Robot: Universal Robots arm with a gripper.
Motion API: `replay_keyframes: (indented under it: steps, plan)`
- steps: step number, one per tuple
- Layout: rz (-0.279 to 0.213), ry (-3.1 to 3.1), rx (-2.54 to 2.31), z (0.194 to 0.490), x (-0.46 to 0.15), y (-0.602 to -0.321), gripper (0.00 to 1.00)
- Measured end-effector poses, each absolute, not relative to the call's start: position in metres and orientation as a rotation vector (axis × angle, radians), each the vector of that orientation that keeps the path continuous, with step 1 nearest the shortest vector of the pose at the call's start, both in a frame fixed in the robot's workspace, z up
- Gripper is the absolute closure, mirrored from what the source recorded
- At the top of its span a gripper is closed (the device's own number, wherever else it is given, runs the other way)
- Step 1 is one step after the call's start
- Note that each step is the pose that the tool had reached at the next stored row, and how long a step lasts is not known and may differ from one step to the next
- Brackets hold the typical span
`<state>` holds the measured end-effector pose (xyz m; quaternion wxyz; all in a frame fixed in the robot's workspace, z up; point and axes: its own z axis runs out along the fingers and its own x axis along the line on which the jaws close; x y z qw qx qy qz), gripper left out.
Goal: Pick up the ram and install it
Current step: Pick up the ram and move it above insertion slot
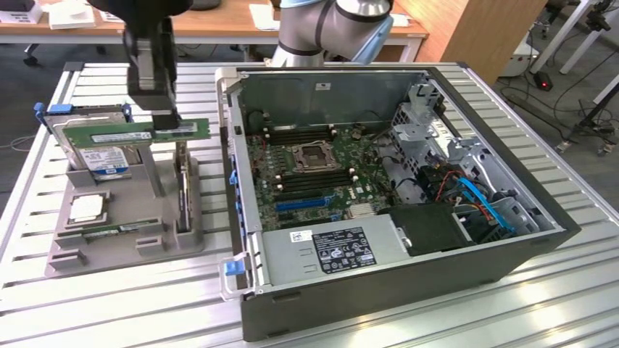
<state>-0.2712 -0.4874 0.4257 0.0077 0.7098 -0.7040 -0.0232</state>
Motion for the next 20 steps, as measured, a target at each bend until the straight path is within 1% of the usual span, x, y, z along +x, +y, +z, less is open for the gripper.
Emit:
replay_keyframes:
  steps: [20]
  plan:
    - [-0.073,-2.201,2.219,0.426,-0.218,-0.487,0.89]
